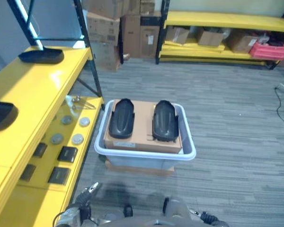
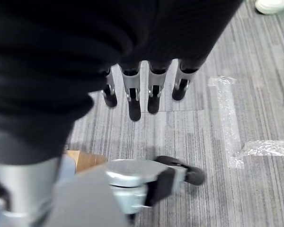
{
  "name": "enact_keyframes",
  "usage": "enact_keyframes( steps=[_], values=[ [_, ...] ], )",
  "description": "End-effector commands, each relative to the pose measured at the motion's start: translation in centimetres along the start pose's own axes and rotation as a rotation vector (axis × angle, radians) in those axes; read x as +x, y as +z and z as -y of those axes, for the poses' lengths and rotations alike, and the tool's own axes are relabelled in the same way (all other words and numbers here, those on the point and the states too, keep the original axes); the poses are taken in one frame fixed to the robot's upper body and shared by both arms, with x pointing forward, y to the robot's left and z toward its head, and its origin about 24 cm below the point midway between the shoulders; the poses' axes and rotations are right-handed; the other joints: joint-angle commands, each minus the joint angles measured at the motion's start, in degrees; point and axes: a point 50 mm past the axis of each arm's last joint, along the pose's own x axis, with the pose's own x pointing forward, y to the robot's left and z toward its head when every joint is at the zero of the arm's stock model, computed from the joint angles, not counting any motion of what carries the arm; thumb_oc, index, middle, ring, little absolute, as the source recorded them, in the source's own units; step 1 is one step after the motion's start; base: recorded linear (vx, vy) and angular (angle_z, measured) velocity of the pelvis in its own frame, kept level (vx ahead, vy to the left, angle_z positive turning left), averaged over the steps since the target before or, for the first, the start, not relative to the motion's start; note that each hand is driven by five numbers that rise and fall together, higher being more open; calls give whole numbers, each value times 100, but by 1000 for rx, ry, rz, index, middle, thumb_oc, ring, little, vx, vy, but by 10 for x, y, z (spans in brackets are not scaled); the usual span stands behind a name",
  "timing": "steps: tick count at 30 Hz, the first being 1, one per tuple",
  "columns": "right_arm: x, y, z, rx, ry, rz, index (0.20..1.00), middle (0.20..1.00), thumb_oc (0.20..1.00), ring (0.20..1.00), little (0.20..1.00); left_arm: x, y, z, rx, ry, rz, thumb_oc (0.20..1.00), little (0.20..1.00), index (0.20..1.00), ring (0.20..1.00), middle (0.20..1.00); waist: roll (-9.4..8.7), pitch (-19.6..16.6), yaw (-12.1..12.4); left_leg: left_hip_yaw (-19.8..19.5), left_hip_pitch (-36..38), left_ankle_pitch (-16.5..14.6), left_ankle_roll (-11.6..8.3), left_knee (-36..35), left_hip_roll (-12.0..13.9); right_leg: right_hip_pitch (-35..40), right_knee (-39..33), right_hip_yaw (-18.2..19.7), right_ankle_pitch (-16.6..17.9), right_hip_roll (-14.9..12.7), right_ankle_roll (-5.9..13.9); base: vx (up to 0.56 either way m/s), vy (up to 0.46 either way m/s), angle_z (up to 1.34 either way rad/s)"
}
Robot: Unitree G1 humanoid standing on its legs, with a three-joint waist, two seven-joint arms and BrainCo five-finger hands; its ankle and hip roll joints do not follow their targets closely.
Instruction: Move parts from the plastic box to the shelf.
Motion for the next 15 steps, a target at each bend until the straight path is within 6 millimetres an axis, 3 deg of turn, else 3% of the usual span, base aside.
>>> enact_keyframes(
  steps=[1, 4, 9, 15],
  values=[
    [1, 12, -15, 25, 37, 17, 1000, 1000, 1000, 1000, 1000, 0, 15, -13, -99, 62, 65, 1000, 1000, 1000, 1000, 1000, -95, 299, 258, -310, -735, 114, -295, 276, 286, 1840, -2740, -363, 697, 300, 69, 43, -262, 49],
    [1, 9, -14, -18, 36, -4, 1000, 1000, 1000, 1000, 1000, 0, 7, -8, -114, 66, 38, 1000, 1000, 1000, 1000, 1000, -283, 186, 296, -220, -627, 202, -487, 142, 475, 2483, -3613, -543, 576, 414, 97, 131, -251, 13],
    [-1, -5, -4, -22, 14, -57, 1000, 1000, 1000, 1000, 1000, -3, -5, -8, -90, 59, 21, 1000, 1000, 1000, 1000, 1000, -404, 60, 300, -165, -467, 188, -643, -2, 634, 2812, -3942, -644, 521, 509, 50, 78, -82, 16],
    [-1, -8, -4, -35, 17, -70, 1000, 1000, 1000, 1000, 1000, -4, -4, -12, -87, 70, 25, 1000, 1000, 1000, 1000, 1000, -434, 29, 317, -126, -418, 137, -678, -18, 704, 2849, -3938, -725, 477, 519, 41, 20, -20, -8]
  ],
)
